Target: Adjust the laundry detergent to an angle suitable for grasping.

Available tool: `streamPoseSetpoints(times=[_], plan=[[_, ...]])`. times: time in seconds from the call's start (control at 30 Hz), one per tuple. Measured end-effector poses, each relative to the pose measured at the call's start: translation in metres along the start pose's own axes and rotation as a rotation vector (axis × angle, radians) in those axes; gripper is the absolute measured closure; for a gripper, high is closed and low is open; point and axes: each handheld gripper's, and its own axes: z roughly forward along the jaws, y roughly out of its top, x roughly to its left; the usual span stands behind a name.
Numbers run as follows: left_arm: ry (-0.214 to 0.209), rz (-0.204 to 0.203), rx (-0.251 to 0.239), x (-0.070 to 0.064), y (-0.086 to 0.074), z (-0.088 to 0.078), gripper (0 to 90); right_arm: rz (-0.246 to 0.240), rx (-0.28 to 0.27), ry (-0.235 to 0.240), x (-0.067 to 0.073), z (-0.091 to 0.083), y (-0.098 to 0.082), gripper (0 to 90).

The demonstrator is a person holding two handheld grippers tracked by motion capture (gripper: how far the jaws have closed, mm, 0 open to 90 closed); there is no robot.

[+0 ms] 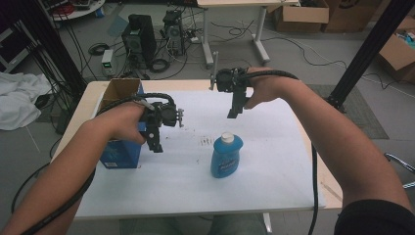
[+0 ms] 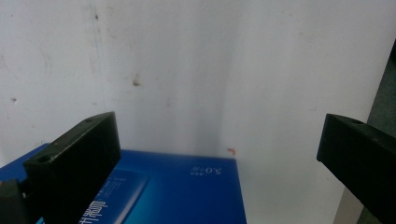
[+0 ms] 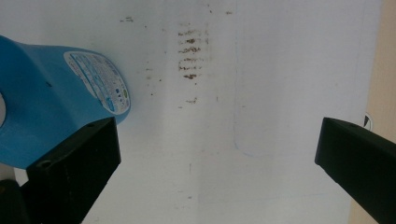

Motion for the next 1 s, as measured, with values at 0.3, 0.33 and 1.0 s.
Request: streamPoseSetpoints(times=[0.3, 0.33, 1.0], plan=[[0.000, -0.006, 0.007, -0.001, 0.004, 0.001, 0.1, -0.005, -0.003, -0.011, -0.002, 0.000, -0.002, 0.1], [-0.001, -0.007, 0.006, -0.002, 0.004, 0.001, 0.1, -0.002, 0.001, -0.016, -0.002, 0.000, -0.003, 0.0], [0.001, -0.022, -0.003, -0.006, 0.001, -0.004, 0.1, -0.022, -0.021, -0.005, 0.006, -0.014, -0.006, 0.0]])
